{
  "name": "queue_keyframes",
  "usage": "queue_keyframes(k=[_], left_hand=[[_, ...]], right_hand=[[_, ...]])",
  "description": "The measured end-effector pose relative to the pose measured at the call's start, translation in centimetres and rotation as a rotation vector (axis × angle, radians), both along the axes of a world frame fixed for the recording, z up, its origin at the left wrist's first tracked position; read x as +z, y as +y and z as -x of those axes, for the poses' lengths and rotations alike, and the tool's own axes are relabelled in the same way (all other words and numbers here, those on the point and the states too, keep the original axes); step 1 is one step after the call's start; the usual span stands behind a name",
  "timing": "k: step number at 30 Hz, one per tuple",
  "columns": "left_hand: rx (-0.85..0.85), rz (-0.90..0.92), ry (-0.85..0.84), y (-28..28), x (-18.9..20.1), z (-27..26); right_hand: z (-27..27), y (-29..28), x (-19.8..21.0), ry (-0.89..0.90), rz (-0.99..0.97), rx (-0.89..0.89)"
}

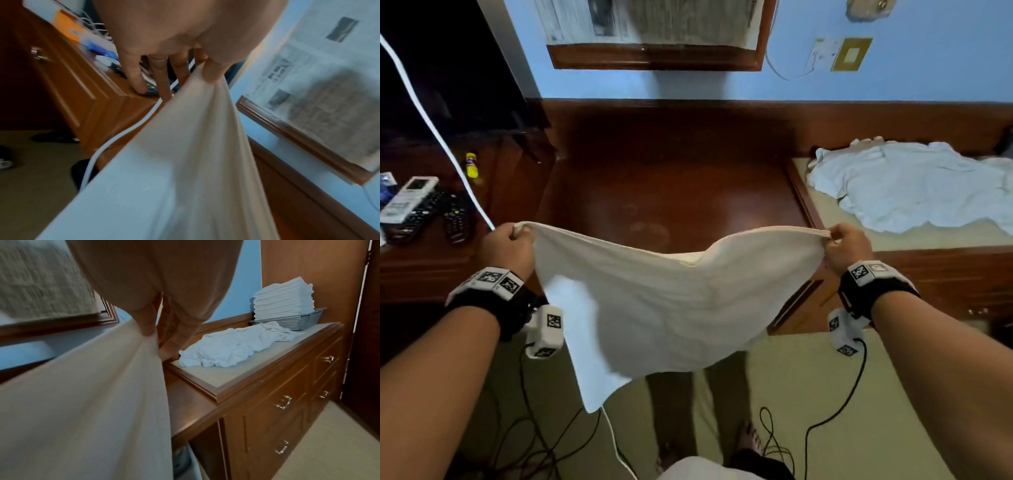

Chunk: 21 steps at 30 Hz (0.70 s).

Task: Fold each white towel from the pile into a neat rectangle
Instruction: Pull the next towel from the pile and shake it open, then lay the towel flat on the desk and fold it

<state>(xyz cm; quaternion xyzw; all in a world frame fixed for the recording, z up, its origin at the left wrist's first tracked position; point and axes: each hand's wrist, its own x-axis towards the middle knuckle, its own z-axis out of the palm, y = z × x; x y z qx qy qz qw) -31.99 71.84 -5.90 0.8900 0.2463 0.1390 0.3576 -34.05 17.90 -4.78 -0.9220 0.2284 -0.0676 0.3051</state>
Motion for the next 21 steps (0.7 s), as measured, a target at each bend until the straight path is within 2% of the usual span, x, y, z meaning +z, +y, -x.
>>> queue_keyframes(k=[2,5,6,8,9,10,11,13,14,16,18,19,21], left_hand=[[0.100,0.042,0.041,1.8,-1.2,0.5],[0.178,-0.039,0.216,6.4,-4.4,0.2],[0.214,-0.040,0.227,8.3,-6.0,-0.5],[0.271,0.017,0.144,10.4,-7.4,-1.9],[0.295,0.024,0.118,10.2,-7.2,-2.2],[0.318,0.017,0.096,8.2,-5.3,-1.8],[0.344,0.065,0.070,5.2,-2.6,-0.9],[0.371,0.191,-0.017,3.5,-1.8,-1.3],[0.381,0.219,-0.049,3.2,-1.9,-1.5],[0.400,0.388,-0.074,3.7,-3.9,-2.2],[0.395,0.540,-0.044,3.8,-5.4,-2.7],[0.406,0.656,-0.083,3.4,-5.6,-2.9],[0.418,0.767,-0.169,1.4,-3.9,-2.9]], right_hand=[[0.9,-0.8,-1.1,0.011,0.035,-0.046],[1.4,-1.4,-2.2,-0.003,0.019,-0.143],[1.2,-1.6,-2.4,-0.021,0.026,-0.165],[0.5,-1.8,-2.3,-0.081,0.020,-0.212],[0.1,-1.8,-2.0,-0.124,0.016,-0.243],[-0.3,-1.5,-1.4,-0.177,0.018,-0.283],[-0.6,-1.3,-0.8,-0.218,0.006,-0.336],[-1.2,-1.1,-0.4,-0.254,-0.071,-0.393],[-1.3,-0.8,-0.5,-0.234,-0.102,-0.407],[-1.8,-1.0,-1.6,-0.159,-0.184,-0.451],[-2.2,-0.8,-2.3,-0.161,-0.260,-0.524],[-2.3,-0.3,-2.0,-0.165,-0.290,-0.556],[-3.2,0.5,-1.4,-0.229,-0.343,-0.621]])
